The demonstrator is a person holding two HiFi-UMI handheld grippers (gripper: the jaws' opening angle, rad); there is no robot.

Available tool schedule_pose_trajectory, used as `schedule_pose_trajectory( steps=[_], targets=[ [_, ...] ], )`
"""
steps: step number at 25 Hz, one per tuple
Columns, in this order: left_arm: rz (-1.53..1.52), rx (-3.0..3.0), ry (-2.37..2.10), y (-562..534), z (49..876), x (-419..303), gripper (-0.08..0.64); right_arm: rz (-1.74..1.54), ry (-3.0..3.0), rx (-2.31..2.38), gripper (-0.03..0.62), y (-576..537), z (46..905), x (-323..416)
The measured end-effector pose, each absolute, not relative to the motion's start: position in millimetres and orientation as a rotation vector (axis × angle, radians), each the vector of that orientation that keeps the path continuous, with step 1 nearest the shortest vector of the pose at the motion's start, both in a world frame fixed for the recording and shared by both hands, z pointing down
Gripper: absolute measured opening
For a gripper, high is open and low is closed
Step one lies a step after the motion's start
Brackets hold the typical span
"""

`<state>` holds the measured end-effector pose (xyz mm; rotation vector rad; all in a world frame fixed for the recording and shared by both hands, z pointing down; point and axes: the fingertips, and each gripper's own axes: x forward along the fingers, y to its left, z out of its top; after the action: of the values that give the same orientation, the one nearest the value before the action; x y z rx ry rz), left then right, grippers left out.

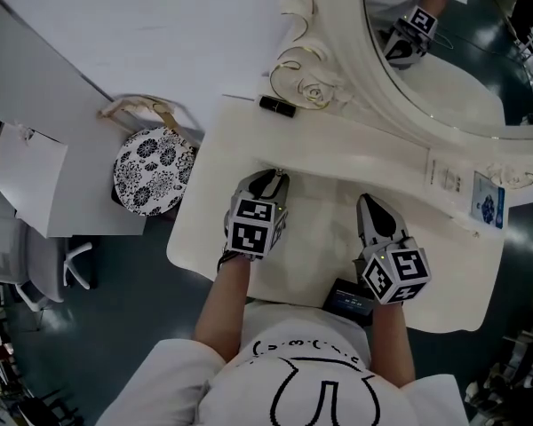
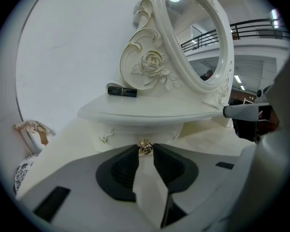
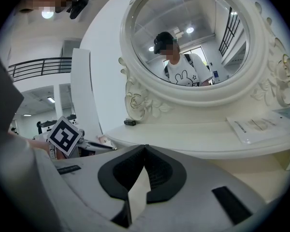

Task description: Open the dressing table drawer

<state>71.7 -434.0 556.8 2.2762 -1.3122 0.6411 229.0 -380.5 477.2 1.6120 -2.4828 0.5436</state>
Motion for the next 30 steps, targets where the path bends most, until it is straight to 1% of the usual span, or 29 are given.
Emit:
schedule_pose_trajectory(
  steps=[30],
  targets=[
    [0.636,2.292,-1.252,-406,555,64,0.127,0.53,-2.473,1.645,0.018,-350,471,218]
  ],
)
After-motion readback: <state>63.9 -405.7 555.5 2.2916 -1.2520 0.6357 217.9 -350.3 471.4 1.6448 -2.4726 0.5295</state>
